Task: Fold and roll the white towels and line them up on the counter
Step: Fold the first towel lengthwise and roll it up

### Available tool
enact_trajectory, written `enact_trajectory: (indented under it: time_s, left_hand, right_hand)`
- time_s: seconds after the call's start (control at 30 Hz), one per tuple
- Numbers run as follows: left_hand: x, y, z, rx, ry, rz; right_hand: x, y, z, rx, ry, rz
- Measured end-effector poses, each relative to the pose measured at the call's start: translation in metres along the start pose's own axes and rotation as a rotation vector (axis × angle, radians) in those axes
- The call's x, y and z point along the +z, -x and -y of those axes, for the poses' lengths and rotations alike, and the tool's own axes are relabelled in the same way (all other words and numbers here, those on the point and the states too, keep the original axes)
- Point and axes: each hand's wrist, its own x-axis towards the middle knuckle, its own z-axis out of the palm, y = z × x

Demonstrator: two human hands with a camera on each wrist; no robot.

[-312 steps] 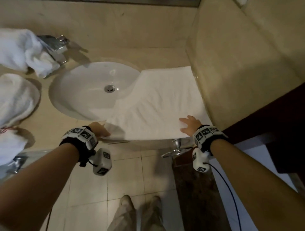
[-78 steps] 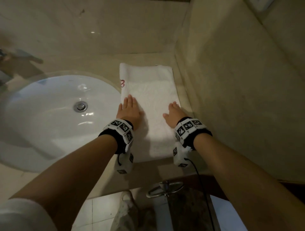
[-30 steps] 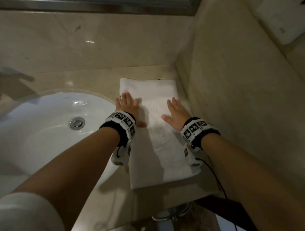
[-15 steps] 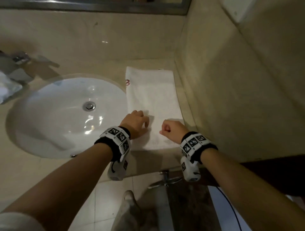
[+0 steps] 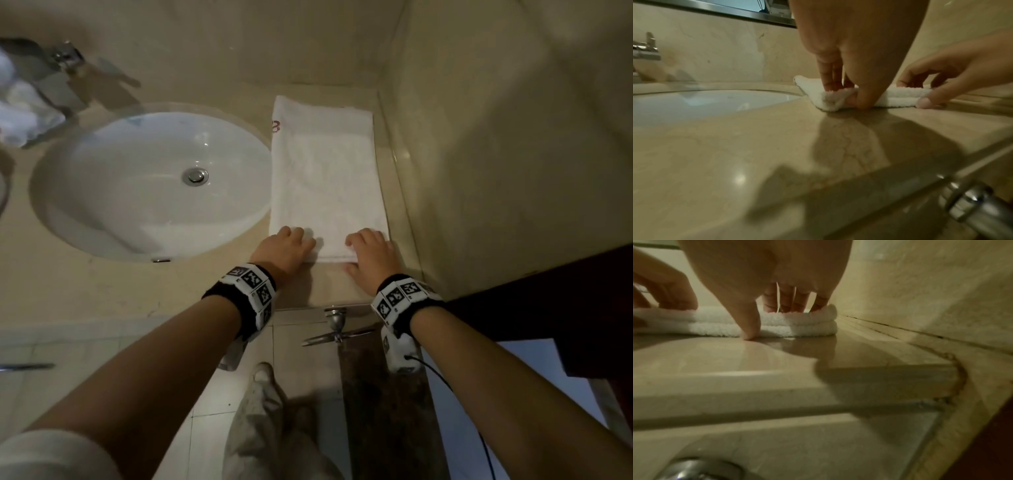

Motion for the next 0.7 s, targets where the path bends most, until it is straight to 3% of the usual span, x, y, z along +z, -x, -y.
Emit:
enact_trajectory:
  time_s: [0.23, 0.47, 0.63, 0.7]
  left_hand:
    - [-0.005, -0.009, 0.012, -0.145, 0.182, -0.137]
    - [-0.01, -0.016, 0.028, -0.258, 0.511, -0.103]
    - [-0.015, -0.024, 0.034, -0.27, 0.569, -0.091]
    - [-0.018, -0.025, 0.036, -0.28, 0.552, -0.085]
  right_hand:
    - [-0.003, -0.01, 0.0, -0.017, 0.105, 0.06]
    - [-0.025, -0.022, -0.001, -0.063, 0.08, 0.151]
    - [-0.023, -0.018, 0.006, -0.155, 0.213, 0.194]
    - [-0.025, -0.025, 0.002, -0.11, 0.094, 0.208]
